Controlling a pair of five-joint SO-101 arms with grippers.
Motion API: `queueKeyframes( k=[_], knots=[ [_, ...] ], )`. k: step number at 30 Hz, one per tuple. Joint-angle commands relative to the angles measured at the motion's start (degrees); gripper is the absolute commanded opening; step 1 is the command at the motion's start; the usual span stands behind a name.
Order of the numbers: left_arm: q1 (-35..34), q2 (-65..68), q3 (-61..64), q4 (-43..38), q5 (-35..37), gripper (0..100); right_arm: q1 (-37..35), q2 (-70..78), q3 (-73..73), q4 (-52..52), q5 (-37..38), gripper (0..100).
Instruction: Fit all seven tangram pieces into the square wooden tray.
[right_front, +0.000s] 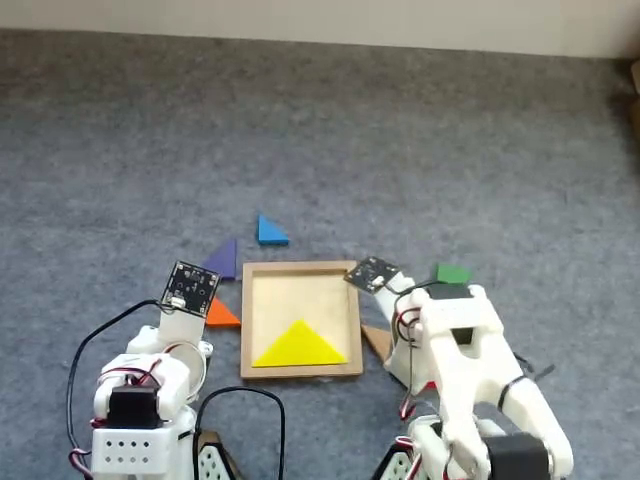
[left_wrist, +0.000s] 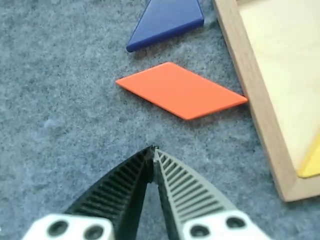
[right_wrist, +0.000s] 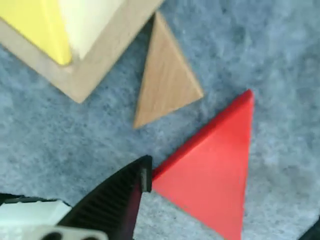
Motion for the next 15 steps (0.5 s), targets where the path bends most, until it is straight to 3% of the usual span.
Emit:
queueKeyframes(
  k=[1,11,15],
  knots=[
    [0.92,-1.1,1.1,0.26,0.44,1,0.75,6.11,-0.66,-2.77,0.62,47.9],
    [0.92,-1.1,1.1,0.26,0.44,1,1.54,5.41,-0.92,4.18,0.97,47.9],
    [0.92,-1.1,1.1,0.26,0.44,1,1.54,0.75,-0.48,6.81,6.42,47.9]
  ],
)
